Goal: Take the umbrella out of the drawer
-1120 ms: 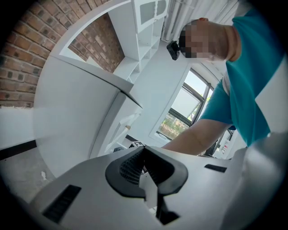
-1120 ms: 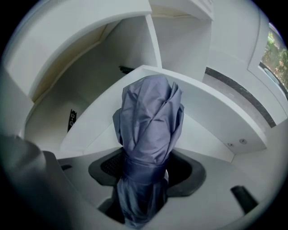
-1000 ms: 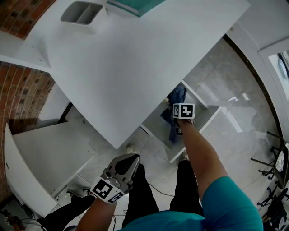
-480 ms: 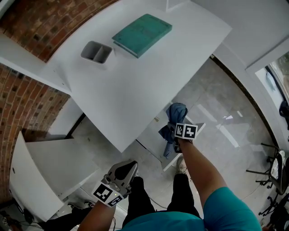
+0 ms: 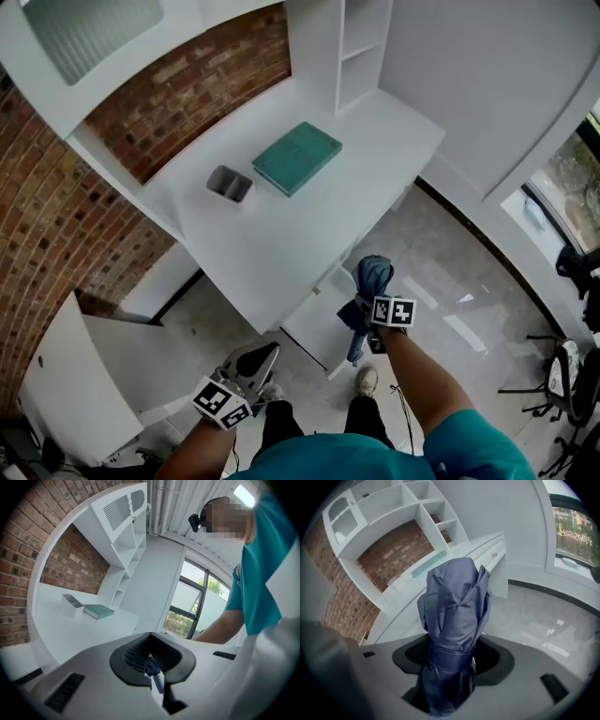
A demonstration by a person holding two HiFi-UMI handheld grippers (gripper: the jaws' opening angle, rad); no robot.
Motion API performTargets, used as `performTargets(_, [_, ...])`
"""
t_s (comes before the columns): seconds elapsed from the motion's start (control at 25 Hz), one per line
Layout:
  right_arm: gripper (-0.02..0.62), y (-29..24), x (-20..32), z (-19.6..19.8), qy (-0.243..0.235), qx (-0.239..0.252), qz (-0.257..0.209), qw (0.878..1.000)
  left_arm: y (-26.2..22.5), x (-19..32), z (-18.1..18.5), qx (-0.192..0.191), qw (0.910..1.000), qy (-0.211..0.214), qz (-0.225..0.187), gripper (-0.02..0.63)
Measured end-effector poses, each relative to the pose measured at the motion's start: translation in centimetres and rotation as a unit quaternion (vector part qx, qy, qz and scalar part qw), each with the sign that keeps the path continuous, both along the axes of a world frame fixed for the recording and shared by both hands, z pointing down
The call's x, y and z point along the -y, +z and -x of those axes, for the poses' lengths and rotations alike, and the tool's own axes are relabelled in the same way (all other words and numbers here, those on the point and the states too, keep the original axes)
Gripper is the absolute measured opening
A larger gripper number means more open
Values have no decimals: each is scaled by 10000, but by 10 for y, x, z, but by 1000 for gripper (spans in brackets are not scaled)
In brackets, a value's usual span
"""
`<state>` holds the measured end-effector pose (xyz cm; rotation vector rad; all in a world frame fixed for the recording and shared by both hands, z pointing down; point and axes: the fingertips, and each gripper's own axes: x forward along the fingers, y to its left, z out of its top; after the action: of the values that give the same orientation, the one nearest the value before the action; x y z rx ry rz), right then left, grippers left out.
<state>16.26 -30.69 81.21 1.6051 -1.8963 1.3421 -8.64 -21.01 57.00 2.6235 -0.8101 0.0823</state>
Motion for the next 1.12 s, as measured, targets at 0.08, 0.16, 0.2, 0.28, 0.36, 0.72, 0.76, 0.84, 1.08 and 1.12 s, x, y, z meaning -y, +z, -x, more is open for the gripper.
performTargets(0.08, [281,-32,-2,-5,-65,-11,-168,9998,-21,-2,2,-65,10000,-38,13,14])
performTargets(0.16, [281,-66,0,-7,-183,-34,-373,9991,-41,-1,5,-101,9999,-94,-38,15])
performTargets(0.2, [281,-84,2,-7,-248,-33,-485,9985,-52,0,7,-118,9998,-125,-78,15])
performTargets(0.28, [281,-118,2,-6,-349,23,-705,9969,-71,1,10,-171,9996,-183,-135,15])
performTargets(0.36, [281,-153,-1,-4,-375,160,-909,9950,-90,1,14,-228,9993,-240,-196,15])
performTargets(0.72, [281,-307,13,5,-790,375,-1990,9761,-192,25,24,-474,9935,-468,-921,15])
performTargets(0.76, [281,-323,14,5,-868,356,-2128,9726,-199,28,24,-503,9927,-500,-977,15])
performTargets(0.84, [281,-351,9,5,-973,353,-2357,9663,-214,31,25,-516,9920,-527,-1020,15])
performTargets(1.08, [281,-449,-2,14,-1325,317,-3209,9372,-262,35,26,-463,9905,-518,-1186,15])
performTargets(1.12, [281,-464,-3,15,-1379,296,-3360,9312,-269,36,26,-441,9902,-505,-1229,15])
